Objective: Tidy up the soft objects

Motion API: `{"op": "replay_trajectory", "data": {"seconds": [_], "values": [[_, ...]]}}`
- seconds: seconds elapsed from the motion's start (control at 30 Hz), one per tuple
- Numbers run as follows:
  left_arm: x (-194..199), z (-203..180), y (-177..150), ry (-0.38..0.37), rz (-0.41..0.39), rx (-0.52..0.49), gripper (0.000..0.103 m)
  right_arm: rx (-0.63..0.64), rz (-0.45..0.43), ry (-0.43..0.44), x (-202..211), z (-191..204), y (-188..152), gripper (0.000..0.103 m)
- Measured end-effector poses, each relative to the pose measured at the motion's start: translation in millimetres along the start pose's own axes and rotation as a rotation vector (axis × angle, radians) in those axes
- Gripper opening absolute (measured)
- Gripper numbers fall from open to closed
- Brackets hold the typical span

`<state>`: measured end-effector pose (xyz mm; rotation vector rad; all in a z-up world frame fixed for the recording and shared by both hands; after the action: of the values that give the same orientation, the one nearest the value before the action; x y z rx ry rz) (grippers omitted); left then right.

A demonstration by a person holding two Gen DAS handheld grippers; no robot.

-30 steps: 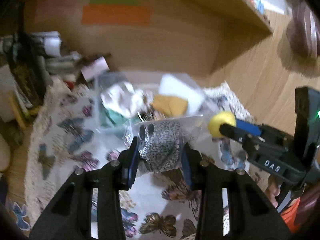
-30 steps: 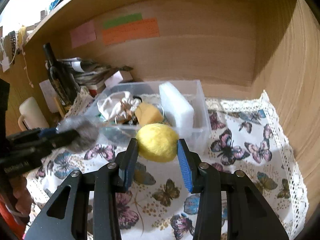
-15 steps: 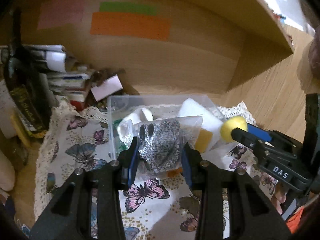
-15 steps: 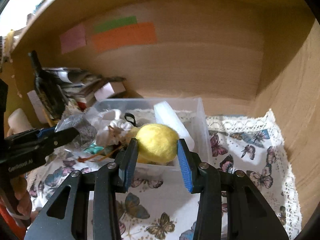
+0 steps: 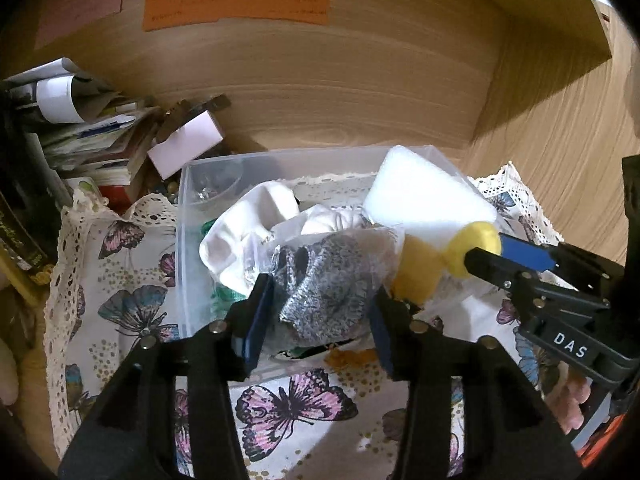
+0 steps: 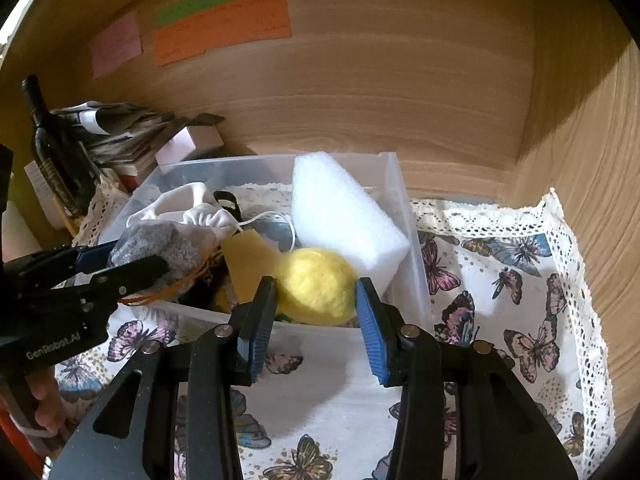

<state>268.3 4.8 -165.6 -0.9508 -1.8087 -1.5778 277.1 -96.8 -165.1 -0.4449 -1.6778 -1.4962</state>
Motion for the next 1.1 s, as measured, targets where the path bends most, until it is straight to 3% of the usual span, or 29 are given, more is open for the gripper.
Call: {"op": "replay_trajectory", "data": {"seconds": [0.1,0.23,0.43,0.6,0.83,0.97,1.1], "values": [[1.9,1.0,0.1,0.004,0.003,-0.003,0.056,0.017,-0.006,-0.003,5.7,5.1,-0.1,0.043],[10.2,3.0,-2.0,-0.016,0.007,0.008,0.056,0.031,-0.054,-0.012,24.2,9.3,1.1,0.058],[45.5,2.6,-2.0,-0.037,-0.049,0.004,0.059,0.055,-0.164,-0.020,76.1,19.4,6.3,0.062],[100.8,-3.7,2.9,-0.034,-0.173,-0.007,0.065,0.077,-0.295,-0.010,132.3,32.1,8.3,0.070],[184.8,-15.5,2.2,0.020,-0.383,-0.032,0.098,0.106,-0.456,-0.013,195.1,51.5,4.5,0.092],[220.3,-20.3,-5.2,0.053,-0.481,-0.035,0.102,0.104,-0.510,-0.032,214.2,56.9,1.1,0.103],[241.6,-21.7,-11.0,0.090,-0.535,-0.044,0.102,0.098,-0.537,-0.024,225.7,59.5,-3.4,0.103]]}}
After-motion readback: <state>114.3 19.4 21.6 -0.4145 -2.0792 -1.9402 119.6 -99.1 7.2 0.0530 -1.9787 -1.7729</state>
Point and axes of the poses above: each gripper's, at about its wrist camera, not at the fingertips, and x roughly against the way its jaws point, z to its left, y to its top, the point moved 8 cm from there along -x, roughly the way its jaws point, and after that the axes turned 8 degrees about z, right-handed, at the moved point
